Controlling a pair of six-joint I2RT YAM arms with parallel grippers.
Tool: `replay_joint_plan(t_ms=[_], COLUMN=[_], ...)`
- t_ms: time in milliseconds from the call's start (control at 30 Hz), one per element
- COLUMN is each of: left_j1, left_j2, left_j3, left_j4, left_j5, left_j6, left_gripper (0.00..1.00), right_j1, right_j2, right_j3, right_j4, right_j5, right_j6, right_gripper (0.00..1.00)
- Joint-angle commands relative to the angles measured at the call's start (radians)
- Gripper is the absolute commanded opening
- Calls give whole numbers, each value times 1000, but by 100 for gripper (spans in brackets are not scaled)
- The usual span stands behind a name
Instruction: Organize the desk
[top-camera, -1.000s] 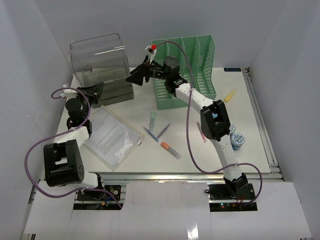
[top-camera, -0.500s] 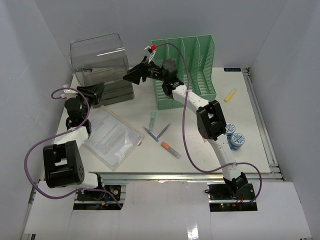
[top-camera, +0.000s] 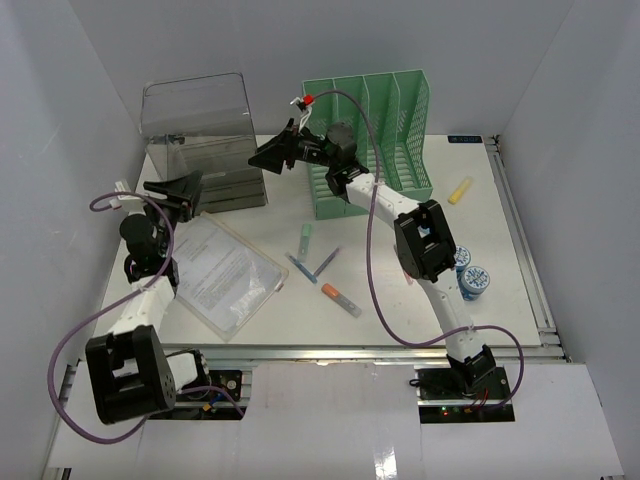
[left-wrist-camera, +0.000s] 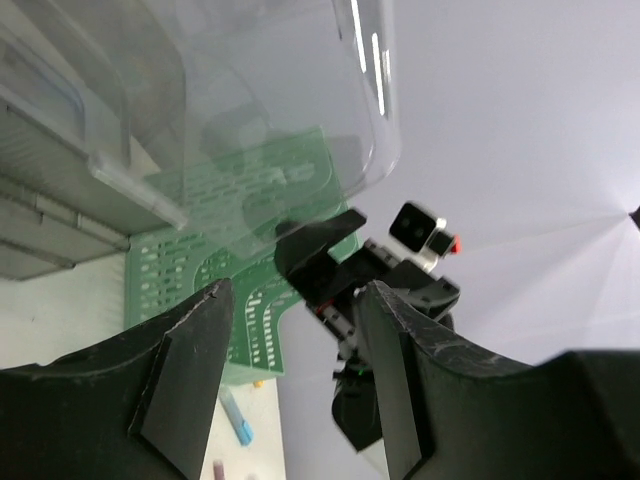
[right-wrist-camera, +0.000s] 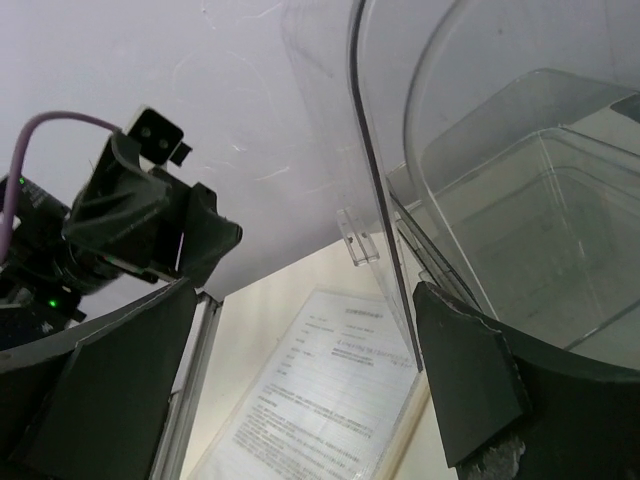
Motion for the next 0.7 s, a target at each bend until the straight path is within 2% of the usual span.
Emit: replay_joint_plan(t_ms=[0, 100, 233, 500, 667], left_j1=[8, 9, 9, 9, 9], left_j2=[-122, -152, -110, 116, 280], left_j3=[-150, -232, -258, -181, -126], left_j4=[-22, -24, 0, 276, 385], left_j5=[-16, -50, -72, -53, -74], left_j6=[41, 39, 55, 120, 149], left_gripper=[63, 57, 53, 58, 55], right_j1=[10, 10, 10, 10, 10], right_j2=[-112, -126, -146, -170, -183], right_j3=[3, -2, -13, -40, -38], right_j4=[118, 138, 151, 181, 190], right_j5=[-35, -36, -30, -20, -14], right_j6=[54, 84, 114, 176, 196], right_gripper=[95, 95, 94, 93, 93])
